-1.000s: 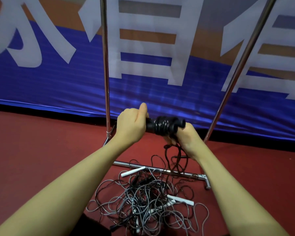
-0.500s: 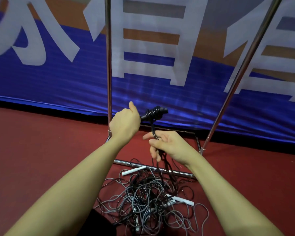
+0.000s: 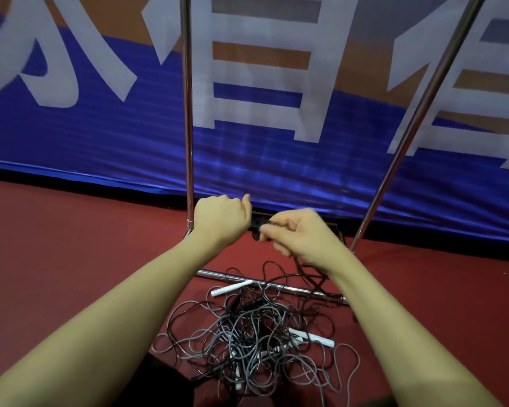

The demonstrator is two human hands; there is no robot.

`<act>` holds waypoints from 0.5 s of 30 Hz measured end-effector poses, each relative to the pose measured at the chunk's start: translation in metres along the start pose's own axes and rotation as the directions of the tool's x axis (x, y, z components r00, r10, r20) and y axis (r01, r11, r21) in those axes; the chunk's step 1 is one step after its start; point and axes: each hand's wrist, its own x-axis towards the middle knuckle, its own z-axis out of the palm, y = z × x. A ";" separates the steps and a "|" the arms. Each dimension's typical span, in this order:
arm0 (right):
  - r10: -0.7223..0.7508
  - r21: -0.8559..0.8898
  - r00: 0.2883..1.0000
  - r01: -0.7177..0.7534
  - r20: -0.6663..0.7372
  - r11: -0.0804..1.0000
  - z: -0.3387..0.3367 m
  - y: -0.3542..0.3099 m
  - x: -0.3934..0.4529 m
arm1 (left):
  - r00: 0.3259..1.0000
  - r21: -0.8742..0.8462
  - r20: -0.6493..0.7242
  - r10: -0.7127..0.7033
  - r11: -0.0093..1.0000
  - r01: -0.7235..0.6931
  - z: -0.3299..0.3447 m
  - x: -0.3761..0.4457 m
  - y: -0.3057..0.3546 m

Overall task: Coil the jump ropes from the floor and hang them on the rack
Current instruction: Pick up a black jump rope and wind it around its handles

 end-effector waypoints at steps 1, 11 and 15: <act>-0.014 0.020 0.999 0.015 -0.046 1.000 -0.004 0.000 0.001 | 0.998 -0.004 -0.015 0.054 0.999 -0.054 -0.002 -0.001 -0.001; -0.047 -0.089 0.970 0.027 -0.239 0.996 -0.020 0.013 0.006 | 0.876 -0.029 -0.249 0.412 0.901 -0.432 -0.010 -0.002 0.000; 0.020 0.029 0.965 -0.012 -0.260 0.999 -0.024 0.019 0.007 | 0.807 -0.124 -0.353 0.474 0.831 -0.543 -0.015 -0.002 0.000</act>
